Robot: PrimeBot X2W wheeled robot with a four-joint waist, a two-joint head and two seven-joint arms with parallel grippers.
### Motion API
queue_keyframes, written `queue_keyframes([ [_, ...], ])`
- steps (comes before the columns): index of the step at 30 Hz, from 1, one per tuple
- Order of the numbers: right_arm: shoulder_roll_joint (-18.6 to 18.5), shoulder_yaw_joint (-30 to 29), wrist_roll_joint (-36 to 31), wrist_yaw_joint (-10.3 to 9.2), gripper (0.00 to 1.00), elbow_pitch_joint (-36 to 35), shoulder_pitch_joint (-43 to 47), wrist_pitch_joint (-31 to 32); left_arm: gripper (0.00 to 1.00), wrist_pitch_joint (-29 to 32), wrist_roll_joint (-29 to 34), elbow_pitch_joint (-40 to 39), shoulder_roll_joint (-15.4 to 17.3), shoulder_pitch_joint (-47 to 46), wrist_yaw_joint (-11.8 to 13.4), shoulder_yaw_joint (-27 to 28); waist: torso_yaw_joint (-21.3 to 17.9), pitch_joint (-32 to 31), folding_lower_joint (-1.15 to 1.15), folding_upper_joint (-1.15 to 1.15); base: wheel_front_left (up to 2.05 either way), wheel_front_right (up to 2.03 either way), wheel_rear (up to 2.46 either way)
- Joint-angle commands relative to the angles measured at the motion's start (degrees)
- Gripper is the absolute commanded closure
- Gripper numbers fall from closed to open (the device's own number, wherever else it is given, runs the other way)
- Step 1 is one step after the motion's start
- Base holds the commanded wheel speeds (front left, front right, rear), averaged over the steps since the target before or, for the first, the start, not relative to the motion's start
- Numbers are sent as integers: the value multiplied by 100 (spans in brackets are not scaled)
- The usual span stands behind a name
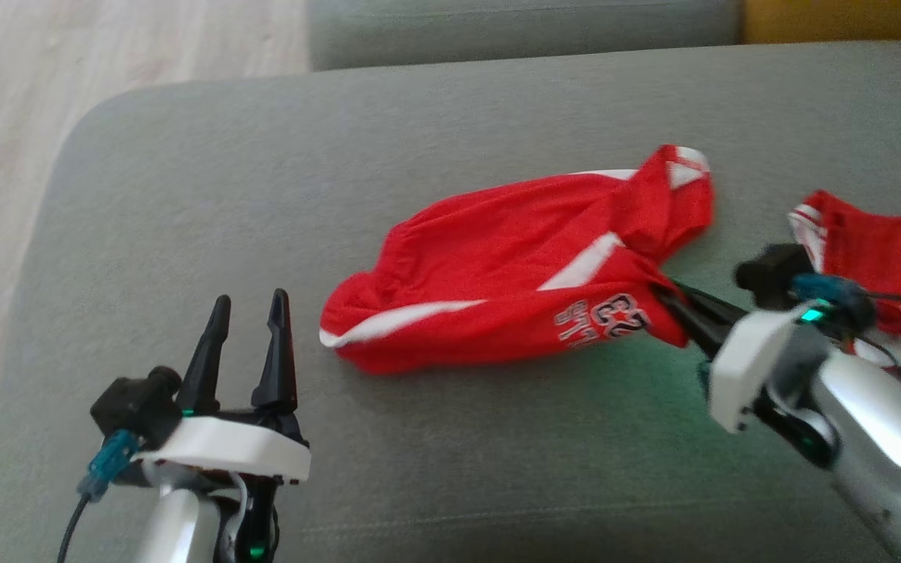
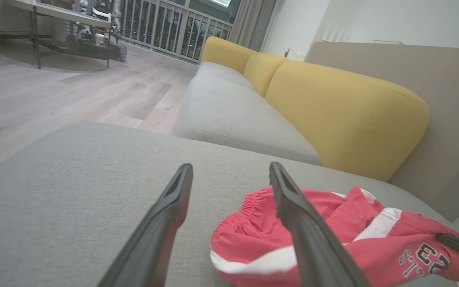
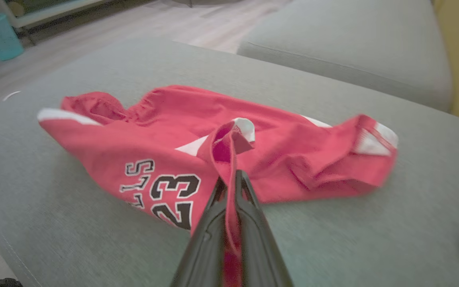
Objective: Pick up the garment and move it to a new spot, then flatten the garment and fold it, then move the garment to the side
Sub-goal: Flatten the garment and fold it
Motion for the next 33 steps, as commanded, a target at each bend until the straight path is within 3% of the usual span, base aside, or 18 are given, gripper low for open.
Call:
queue_keyframes([
  [1,-138,-85,-74,-2,100,-187,12,17,0,-44,57,-222,20,-172,-19,216,-252,-92,0,0,0,0,0],
  [5,-365,-638,-478,-2,100,-318,255,113,0,-44,54,-227,20,-205,-26,178,-432,-72,0,0,0,0,0],
  [11,-207,-1372,-957,-2,100,-252,751,463,0,-44,64,-241,20,-268,-9,139,-518,-8,0,0,0,0,0],
  [12,-154,-1503,-1008,-2,53,-224,843,574,0,-44,67,-248,20,-280,-8,141,-524,15,0,0,0,0,0],
  [13,-101,-1629,-1066,-2,0,-210,936,687,0,-44,69,-246,20,-292,-12,140,-525,30,0,0,0,0,0],
  [18,135,-2429,-1474,-2,0,-358,1281,1147,0,-44,77,-196,20,-308,-37,150,-532,60,0,0,0,0,0],
  [24,706,-3430,-1981,-2,0,-1255,1436,1136,0,-44,56,-144,20,-293,-44,150,-531,32,0,0,0,0,0],
  [33,1612,-3882,-2303,-2,0,-2134,1656,513,0,-44,-38,89,20,-257,-101,-200,-467,63,0,0,0,0,0],
])
